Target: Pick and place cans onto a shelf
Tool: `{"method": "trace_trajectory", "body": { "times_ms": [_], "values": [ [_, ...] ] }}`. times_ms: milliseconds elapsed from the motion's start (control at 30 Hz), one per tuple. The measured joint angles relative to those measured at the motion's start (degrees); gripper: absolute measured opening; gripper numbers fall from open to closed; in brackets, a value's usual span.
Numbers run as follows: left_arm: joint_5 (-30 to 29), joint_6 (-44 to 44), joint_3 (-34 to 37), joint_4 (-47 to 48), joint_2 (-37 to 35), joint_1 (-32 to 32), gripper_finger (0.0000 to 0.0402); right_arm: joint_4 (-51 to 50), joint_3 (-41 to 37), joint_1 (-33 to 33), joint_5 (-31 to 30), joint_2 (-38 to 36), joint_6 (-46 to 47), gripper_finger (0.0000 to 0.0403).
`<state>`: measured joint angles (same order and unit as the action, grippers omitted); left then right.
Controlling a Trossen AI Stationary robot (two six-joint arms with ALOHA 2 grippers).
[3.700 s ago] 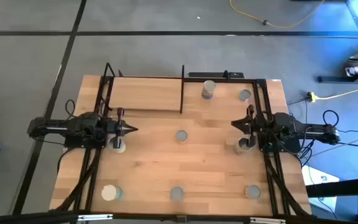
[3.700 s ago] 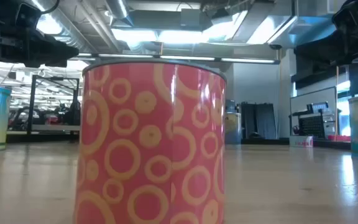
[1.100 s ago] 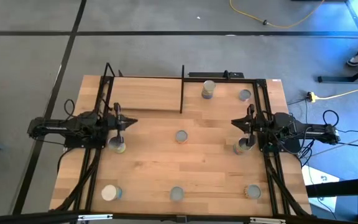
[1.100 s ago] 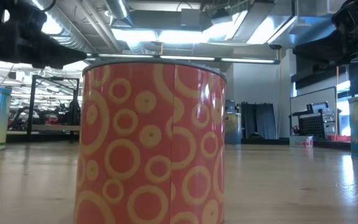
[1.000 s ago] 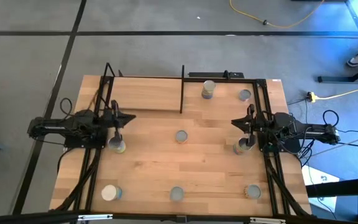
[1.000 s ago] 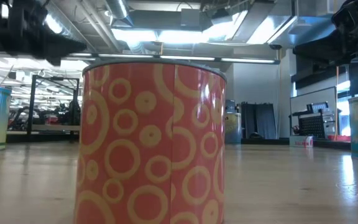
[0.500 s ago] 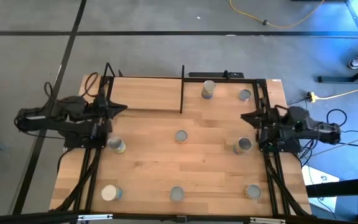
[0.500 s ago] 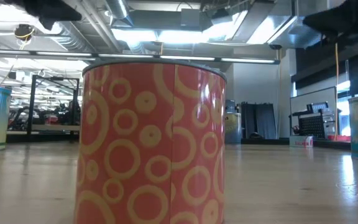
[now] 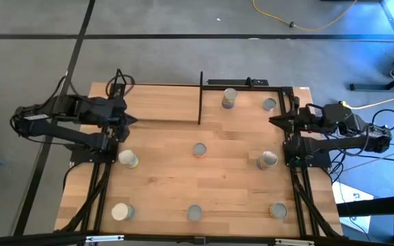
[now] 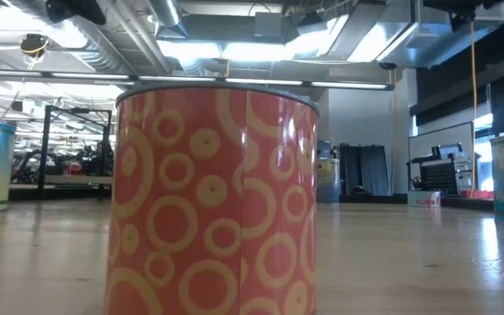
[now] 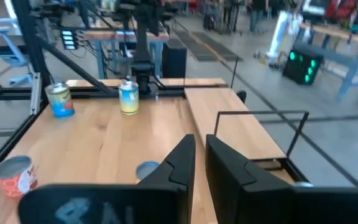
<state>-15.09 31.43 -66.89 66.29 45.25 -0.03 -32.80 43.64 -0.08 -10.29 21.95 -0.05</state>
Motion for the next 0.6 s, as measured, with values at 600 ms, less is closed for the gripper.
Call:
{"method": "trace_trajectory", "body": {
  "times_ms": [600],
  "values": [
    [19.8, 16.4, -3.5, 5.9, 3.1, 0.0, 0.0, -3.2, 12.0, 0.0, -1.2, 14.7, 2.6, 0.0042]
  ]
}}
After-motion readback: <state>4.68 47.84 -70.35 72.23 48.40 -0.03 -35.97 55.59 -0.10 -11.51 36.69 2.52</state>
